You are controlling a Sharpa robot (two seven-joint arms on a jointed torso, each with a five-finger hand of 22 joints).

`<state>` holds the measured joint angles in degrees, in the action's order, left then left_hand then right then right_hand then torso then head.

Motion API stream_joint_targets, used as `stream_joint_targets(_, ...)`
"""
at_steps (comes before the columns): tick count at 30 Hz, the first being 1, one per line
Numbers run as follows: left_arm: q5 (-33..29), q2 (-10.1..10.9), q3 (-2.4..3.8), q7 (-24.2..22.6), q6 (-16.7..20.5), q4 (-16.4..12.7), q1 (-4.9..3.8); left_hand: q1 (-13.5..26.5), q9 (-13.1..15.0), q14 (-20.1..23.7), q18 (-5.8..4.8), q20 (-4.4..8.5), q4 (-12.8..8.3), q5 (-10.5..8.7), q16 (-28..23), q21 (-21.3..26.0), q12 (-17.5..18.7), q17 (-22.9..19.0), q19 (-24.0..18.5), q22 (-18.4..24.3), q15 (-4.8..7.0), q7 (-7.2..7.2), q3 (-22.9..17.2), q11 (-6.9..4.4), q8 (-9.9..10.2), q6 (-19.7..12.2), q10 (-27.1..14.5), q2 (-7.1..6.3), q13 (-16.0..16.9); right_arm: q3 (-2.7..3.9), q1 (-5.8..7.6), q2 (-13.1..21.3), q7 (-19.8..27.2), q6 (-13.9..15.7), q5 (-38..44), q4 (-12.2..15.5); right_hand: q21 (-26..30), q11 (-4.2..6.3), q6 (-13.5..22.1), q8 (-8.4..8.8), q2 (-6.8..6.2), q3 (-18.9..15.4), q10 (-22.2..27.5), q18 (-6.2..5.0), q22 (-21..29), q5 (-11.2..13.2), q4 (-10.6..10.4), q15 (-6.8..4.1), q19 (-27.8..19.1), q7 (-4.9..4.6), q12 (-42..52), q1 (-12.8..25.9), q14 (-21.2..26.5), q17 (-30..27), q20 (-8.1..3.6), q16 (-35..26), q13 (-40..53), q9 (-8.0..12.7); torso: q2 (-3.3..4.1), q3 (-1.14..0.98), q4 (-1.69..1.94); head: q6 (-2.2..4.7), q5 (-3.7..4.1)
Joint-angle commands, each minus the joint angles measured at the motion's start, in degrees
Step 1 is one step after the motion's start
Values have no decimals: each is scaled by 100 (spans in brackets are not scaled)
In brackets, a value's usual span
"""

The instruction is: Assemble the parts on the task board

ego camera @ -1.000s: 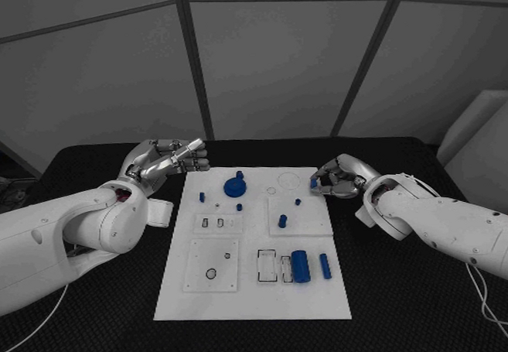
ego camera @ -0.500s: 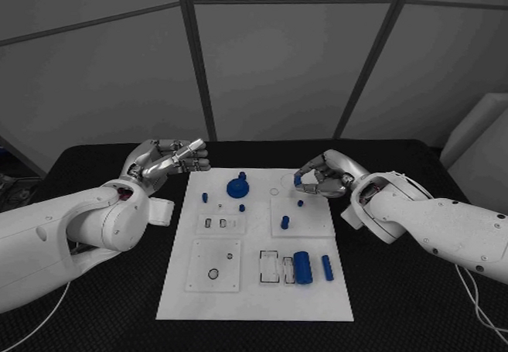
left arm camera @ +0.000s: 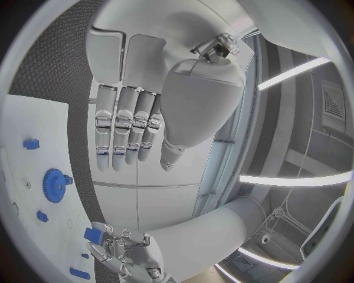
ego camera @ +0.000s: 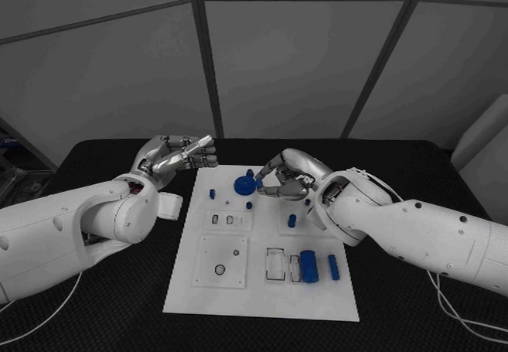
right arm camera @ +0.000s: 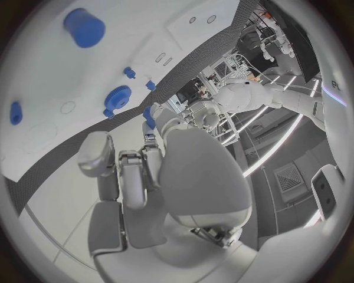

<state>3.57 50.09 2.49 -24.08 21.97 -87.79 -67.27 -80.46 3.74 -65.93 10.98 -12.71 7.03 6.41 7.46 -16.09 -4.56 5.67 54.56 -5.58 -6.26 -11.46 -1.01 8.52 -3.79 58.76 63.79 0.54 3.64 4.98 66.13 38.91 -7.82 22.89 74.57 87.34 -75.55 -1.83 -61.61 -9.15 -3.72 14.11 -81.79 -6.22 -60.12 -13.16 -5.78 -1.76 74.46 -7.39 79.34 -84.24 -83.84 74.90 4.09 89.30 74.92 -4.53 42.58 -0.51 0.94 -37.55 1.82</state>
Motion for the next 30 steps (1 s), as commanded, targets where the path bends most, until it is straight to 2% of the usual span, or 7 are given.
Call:
stream_joint_targets(1,6,-23,4,-11,-84,10,-6,3,-7,-33,-45,-1,-41,-20,-36,27,22,7,34,8,2,-25,-2,17,19,2,14,-3,6,0,10,-170,-336,-214,562,-59,-22,19,-153,-104,8,38,-21,47,-9,-40,0,-43,32,109,27,74,-595,1421,2,32,320,-93,5,-1,-2,-30,-57)
stream_joint_targets(4,6,-40,3,-7,-90,21,-5,3,-7,-33,-45,-1,-41,-20,-36,27,22,7,34,8,2,-25,-2,17,19,2,14,-3,6,-11,9,-333,-450,-334,690,-121,-23,23,-167,-112,7,45,-22,47,-9,-49,1,-45,32,115,26,90,-595,1420,0,32,319,-97,7,-4,2,-62,-81)
stream_joint_targets(8,6,-55,3,-2,-94,30,-5,3,-7,-33,-45,-1,-41,-20,-36,27,22,7,34,8,2,-25,-2,17,19,2,14,-3,6,-35,4,-521,-575,-482,881,-198,-18,28,-183,-122,4,50,-18,45,1,-51,1,-49,26,122,20,111,-594,1415,-2,30,313,-102,12,-11,-4,-149,-200)
stream_joint_targets(16,6,-74,3,5,-100,39,-4,3,-7,-33,-45,-1,-41,-20,-36,27,22,7,34,8,2,-25,-2,17,19,2,14,-3,6,-166,-18,-742,-716,-665,1243,-289,-15,34,-195,-131,-14,48,-13,43,8,-43,-3,-54,22,129,12,151,-591,1404,-5,25,305,-106,10,-11,-9,-211,-198)
stream_joint_targets(23,6,-87,3,10,-107,46,-3,3,-7,-33,-45,-1,-41,-20,-36,27,22,7,34,8,2,-25,-2,17,19,2,14,-3,6,-218,-49,-823,-756,-791,1340,-297,-16,37,-201,-137,-27,45,-12,43,7,-43,-4,-57,22,134,11,178,-591,1405,-8,26,306,-109,9,-13,-17,-259,-230)
stream_joint_targets(26,6,-90,3,11,-109,47,-3,3,-7,-33,-45,-1,-41,-20,-36,27,22,7,34,8,2,-25,-2,17,19,2,14,-3,6,-278,-63,-837,-765,-840,1362,-281,-14,39,-206,-140,-33,44,-15,42,10,-43,-5,-58,20,137,14,192,-592,1407,-9,27,310,-111,9,-13,-15,-276,-252)
stream_joint_targets(30,6,-90,3,16,-114,46,-3,5,-7,-33,-45,-1,-42,-21,-39,30,23,8,35,10,2,-24,-2,17,19,2,16,-2,6,-321,-77,-857,-777,-883,1374,-286,-14,41,-208,-142,-37,43,-15,43,9,-43,-7,-60,20,138,14,201,-592,1409,-10,27,310,-112,9,-11,-12,-286,-255)
